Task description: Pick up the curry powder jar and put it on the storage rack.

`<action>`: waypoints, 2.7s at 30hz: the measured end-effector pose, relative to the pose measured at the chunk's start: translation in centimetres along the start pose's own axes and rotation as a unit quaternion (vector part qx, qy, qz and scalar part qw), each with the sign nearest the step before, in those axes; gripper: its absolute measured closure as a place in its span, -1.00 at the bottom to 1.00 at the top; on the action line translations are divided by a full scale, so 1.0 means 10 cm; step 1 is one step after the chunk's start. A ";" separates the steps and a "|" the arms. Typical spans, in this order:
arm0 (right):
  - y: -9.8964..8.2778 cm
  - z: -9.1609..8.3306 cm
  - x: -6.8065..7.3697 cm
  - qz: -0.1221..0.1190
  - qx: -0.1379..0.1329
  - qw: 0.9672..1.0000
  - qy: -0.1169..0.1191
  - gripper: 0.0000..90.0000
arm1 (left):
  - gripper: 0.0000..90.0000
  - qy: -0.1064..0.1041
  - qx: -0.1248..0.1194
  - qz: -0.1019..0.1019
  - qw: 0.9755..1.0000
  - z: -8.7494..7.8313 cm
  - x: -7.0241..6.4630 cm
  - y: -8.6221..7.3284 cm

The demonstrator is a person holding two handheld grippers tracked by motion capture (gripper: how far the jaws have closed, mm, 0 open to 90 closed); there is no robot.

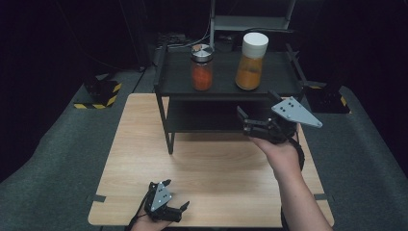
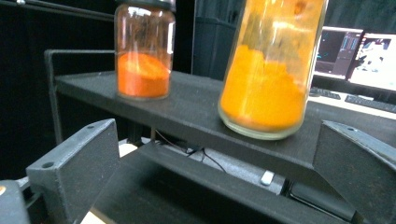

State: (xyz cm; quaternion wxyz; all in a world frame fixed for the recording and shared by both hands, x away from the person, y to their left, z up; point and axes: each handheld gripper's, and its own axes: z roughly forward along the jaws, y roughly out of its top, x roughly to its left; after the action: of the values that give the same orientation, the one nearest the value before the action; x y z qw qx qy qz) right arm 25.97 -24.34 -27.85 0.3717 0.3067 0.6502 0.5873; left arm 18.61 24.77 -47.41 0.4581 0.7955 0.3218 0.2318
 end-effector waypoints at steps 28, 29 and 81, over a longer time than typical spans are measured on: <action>-0.57 -0.26 0.10 -0.010 0.034 0.999 0.012 -1.00 | -0.99 0.001 -0.005 -0.002 1.000 -0.01 0.00 -0.02; -0.59 -0.27 0.10 -0.011 0.036 0.999 0.012 -1.00 | -0.99 0.001 -0.005 -0.002 1.000 -0.01 0.00 -0.02; -1.94 -0.62 0.19 0.022 0.166 0.986 -0.010 -1.00 | -0.98 0.005 -0.021 0.002 1.000 -0.02 -0.02 -0.07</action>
State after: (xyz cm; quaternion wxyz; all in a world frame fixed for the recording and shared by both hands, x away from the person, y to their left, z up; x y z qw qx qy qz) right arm 20.44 -28.47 -47.14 0.3087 0.3841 0.7280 0.4766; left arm 18.16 25.01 -47.92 0.4728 0.7850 0.3179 0.2431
